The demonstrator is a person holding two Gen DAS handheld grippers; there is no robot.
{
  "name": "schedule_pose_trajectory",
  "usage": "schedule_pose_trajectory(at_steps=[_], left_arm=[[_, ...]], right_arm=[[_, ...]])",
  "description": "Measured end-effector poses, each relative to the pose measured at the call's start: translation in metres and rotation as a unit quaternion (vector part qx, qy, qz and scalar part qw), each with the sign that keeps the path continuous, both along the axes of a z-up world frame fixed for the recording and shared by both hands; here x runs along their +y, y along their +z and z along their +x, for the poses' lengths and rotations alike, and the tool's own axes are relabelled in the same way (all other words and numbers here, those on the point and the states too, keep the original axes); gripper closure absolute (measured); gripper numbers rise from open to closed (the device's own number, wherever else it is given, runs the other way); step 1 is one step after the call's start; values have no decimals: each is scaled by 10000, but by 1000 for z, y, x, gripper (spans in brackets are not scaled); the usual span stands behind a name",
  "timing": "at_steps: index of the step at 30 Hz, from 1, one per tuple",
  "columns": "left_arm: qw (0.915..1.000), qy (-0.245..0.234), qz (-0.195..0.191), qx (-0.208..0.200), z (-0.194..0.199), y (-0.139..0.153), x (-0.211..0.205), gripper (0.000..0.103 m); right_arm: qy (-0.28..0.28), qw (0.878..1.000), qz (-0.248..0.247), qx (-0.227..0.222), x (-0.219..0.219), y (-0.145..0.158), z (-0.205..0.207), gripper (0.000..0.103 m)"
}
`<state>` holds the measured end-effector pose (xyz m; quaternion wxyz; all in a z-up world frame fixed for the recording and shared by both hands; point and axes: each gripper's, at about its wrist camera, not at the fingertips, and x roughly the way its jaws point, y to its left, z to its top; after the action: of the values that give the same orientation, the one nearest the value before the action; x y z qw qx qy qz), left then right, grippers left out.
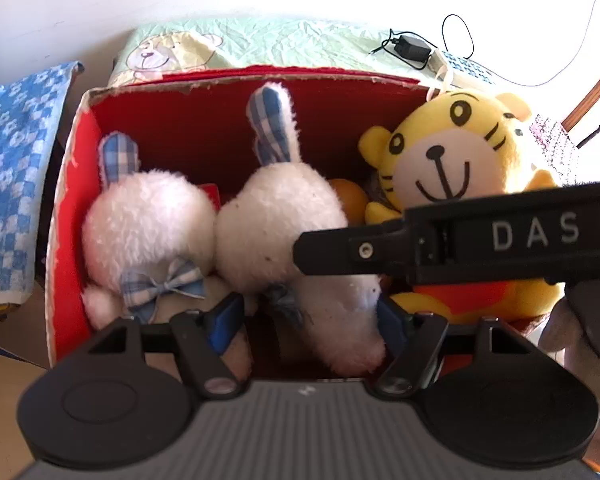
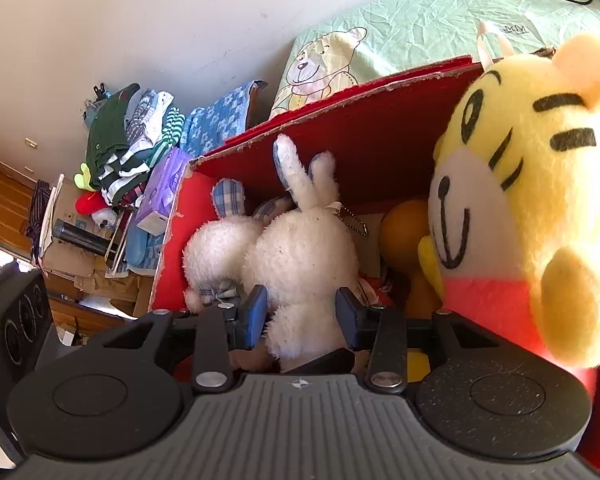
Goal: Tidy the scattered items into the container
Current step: 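Lower the white bunny into the red box and open both grippers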
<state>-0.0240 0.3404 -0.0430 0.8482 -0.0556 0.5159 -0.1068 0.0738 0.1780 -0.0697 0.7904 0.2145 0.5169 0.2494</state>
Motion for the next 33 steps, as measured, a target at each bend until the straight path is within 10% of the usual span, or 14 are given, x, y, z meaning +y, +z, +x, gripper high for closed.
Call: schedule_pose_trajectory(at_steps=[24, 33], left_arm=[[9996, -21, 21, 264, 1, -12, -6, 8], [9997, 72, -15, 213, 1, -10, -5, 18]], right_arm=[[143, 9992, -109, -349, 8, -8, -12, 58], [124, 9993, -96, -336, 8, -8, -11, 58]])
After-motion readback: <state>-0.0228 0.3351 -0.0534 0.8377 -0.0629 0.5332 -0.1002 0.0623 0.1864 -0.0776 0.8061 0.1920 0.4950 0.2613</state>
